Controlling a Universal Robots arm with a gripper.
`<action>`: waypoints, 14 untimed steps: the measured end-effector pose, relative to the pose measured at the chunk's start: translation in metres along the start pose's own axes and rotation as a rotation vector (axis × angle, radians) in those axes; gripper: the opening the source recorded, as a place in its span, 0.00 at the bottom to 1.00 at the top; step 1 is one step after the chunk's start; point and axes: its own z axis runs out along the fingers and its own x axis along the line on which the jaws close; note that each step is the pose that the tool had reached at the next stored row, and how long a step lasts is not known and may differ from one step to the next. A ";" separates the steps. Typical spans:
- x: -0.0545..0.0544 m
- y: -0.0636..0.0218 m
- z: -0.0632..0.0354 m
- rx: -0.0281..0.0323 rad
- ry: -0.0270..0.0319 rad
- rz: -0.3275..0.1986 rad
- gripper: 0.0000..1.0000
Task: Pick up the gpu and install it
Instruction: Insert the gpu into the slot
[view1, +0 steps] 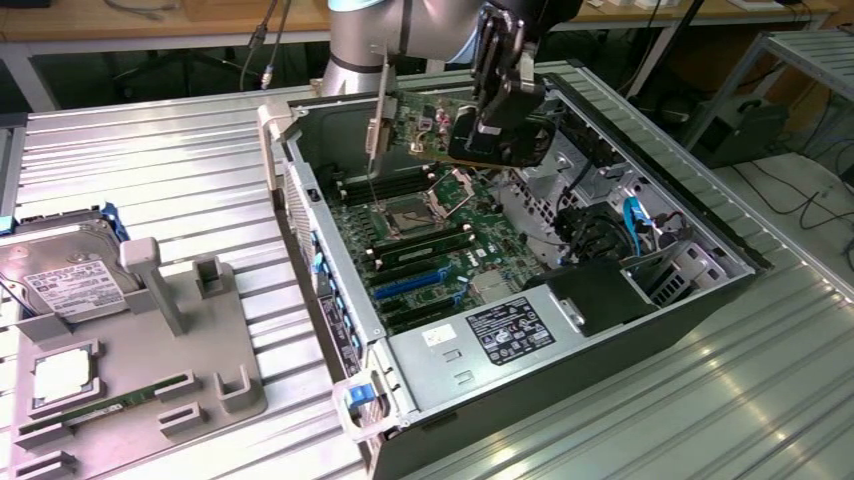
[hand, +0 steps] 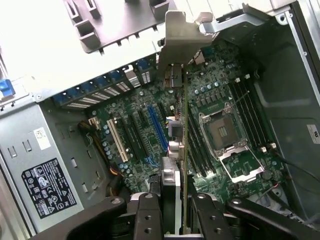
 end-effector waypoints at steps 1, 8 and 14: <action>0.000 -0.0001 0.0000 -0.0002 0.0003 -0.017 0.28; 0.000 -0.0011 0.0000 -0.0016 0.0018 -0.105 0.28; -0.001 -0.0019 -0.0001 -0.0028 0.0024 -0.172 0.28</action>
